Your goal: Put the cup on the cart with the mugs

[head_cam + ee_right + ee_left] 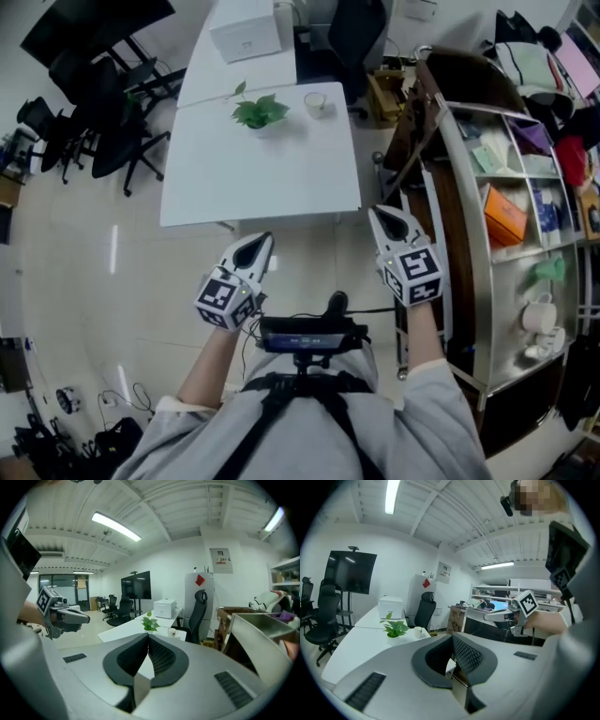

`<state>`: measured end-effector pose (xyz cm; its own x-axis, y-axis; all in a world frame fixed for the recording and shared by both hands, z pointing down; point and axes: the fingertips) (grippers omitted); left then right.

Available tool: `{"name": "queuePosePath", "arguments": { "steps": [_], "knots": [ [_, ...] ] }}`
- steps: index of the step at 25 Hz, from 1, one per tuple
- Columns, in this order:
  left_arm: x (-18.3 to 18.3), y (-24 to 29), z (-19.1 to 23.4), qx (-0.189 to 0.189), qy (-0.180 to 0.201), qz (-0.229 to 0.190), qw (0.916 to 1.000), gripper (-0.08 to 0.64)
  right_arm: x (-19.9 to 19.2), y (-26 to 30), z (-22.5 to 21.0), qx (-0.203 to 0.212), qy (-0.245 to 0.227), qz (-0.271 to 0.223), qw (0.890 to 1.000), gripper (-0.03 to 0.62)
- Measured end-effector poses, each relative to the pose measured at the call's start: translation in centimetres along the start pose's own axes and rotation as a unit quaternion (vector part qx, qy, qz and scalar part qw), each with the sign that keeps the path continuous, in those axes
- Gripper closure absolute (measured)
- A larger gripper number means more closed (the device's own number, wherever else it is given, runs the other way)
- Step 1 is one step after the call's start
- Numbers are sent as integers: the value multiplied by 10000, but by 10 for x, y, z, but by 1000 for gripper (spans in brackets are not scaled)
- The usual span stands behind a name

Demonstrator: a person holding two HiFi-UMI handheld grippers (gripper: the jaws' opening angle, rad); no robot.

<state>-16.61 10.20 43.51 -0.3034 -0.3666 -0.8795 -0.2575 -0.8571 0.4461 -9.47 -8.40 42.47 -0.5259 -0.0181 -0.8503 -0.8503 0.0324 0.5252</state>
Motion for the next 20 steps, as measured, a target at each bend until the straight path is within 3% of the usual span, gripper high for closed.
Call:
{"name": "queuePosePath", "arguments": {
  "steps": [8, 13, 20],
  "knots": [
    [38, 43, 20, -68, 244, 57, 9997, 555, 70, 67, -40, 213, -1034, 186, 9942, 592],
    [56, 74, 59, -223, 332, 49, 9992, 555, 105, 124, -56, 78, -1284, 267, 9913, 592],
    [71, 124, 120, -747, 445, 46, 9962, 555, 120, 219, -82, -338, -1807, 986, 9780, 592]
  ]
}}
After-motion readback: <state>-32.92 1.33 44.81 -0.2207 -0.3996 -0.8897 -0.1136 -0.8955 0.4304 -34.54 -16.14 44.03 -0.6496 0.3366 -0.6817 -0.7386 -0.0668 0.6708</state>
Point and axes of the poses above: the fingertips, and each gripper's own axes: y forward along the fingers, z to its left, x out of its top, and after that the axes turned 9 degrees about z, right-handed
